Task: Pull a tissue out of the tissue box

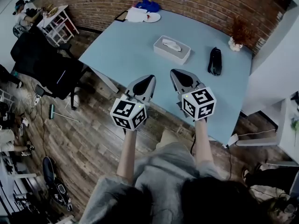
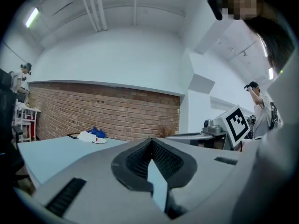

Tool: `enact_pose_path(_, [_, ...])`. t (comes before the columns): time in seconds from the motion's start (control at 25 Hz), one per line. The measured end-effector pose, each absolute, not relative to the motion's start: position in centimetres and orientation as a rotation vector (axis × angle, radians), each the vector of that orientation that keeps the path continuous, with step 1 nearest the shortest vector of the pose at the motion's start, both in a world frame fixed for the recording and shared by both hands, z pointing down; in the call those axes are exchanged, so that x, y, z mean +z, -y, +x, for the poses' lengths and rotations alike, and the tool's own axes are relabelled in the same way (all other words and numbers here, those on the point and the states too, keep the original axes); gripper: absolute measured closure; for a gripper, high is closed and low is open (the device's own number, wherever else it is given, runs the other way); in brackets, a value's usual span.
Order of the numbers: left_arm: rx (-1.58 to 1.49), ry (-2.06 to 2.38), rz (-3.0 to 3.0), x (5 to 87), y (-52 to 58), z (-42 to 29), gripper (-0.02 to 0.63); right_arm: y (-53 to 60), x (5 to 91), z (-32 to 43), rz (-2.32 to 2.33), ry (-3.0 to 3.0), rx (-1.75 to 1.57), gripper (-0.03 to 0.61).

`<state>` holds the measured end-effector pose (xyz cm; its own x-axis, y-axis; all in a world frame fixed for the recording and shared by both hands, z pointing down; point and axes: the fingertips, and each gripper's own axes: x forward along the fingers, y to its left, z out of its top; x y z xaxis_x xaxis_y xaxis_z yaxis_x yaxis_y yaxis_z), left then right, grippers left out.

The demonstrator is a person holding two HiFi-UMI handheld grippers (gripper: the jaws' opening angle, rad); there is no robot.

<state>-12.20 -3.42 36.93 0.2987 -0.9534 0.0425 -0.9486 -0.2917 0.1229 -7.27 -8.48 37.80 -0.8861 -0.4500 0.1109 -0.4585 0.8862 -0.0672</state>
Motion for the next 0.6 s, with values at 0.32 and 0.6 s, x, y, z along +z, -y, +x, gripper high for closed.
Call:
enact_pose_path(0.32, [-0.058,1.763,2.411,38.4,6.5,-13.9,0.611,12.1,38.3,-8.9,0.73,2.946,0.143,0.58])
enact_pose_path(0.6, [-0.049,1.783,2.42,37.4,10.5,-16.0,0.611,16.6,37.5,-10.0,0.706,2.981,0.202,0.58])
